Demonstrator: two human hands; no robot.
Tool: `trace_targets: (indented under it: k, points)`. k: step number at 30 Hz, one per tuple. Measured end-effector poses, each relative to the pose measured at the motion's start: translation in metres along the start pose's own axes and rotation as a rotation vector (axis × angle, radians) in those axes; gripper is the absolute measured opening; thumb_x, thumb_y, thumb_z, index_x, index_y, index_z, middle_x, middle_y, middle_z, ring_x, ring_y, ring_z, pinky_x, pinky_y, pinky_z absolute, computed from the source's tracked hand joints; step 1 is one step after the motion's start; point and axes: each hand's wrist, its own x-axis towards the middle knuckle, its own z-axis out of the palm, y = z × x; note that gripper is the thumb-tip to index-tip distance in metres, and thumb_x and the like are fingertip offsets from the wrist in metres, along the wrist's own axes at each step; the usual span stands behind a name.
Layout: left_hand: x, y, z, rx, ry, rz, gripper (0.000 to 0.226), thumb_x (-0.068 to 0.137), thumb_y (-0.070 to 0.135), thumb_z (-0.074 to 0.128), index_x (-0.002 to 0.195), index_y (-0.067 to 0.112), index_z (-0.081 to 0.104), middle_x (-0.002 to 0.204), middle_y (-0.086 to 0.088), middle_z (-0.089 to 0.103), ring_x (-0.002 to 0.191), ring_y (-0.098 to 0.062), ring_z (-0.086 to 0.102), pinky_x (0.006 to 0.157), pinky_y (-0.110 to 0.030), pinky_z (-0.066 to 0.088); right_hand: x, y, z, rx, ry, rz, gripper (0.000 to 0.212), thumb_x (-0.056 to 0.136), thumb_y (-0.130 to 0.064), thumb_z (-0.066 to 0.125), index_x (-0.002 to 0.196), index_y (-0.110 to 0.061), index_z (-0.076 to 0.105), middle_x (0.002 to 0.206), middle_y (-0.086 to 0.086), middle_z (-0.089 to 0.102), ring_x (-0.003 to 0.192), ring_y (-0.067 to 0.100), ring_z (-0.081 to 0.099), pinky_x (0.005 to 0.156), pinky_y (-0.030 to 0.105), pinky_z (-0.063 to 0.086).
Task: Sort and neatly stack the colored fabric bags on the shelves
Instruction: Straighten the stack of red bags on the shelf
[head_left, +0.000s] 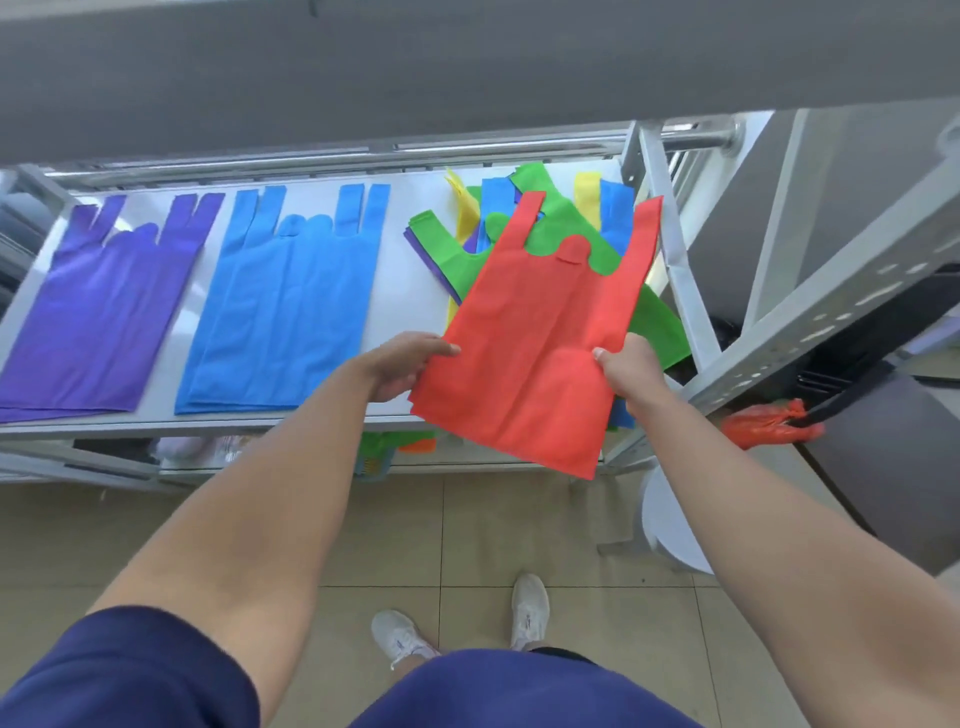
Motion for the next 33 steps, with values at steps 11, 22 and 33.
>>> trace_targets:
  k: [11,22,33]
  points:
    - [-0.050,-0.002,-0.005,0.028,0.498,0.304,0.022,0.092,0.018,0.076,0.113,0.013,0.077,0.095,-0.003,0.078,0.080,-0.014,0.073,0.069,-0.026,0.060,-0.018,-0.057,0.010,0.272,-0.185,-0.020,0.023,0.098,0.002,0.054,0.105,-0.014,0.068,0.109,0.012,0.072,0.087,0.022,0.067,0.087,0.040,0.056]
    - [-0.272,-0.140,-0.146,-0.856,0.613,0.322,0.020,0.095,0.019,0.064,0.109,0.008,0.073,0.090,-0.010,0.078,0.074,-0.020,0.074,0.074,-0.033,0.062,-0.154,-0.218,0.247,0.258,-0.834,-0.231,0.033,0.090,0.004,0.053,0.106,-0.014,0.077,0.095,0.007,0.078,0.077,0.020,0.072,0.076,0.035,0.060]
    - [-0.488,-0.341,-0.288,-0.906,1.105,0.505,0.027,0.094,0.003,0.067,0.121,0.006,0.069,0.095,-0.010,0.076,0.076,-0.019,0.073,0.080,-0.037,0.062,-0.386,-0.273,0.502,-0.085,-1.046,-0.540,0.017,0.087,-0.021,0.073,0.100,-0.027,0.081,0.087,-0.002,0.078,0.070,0.014,0.064,0.070,0.032,0.053]
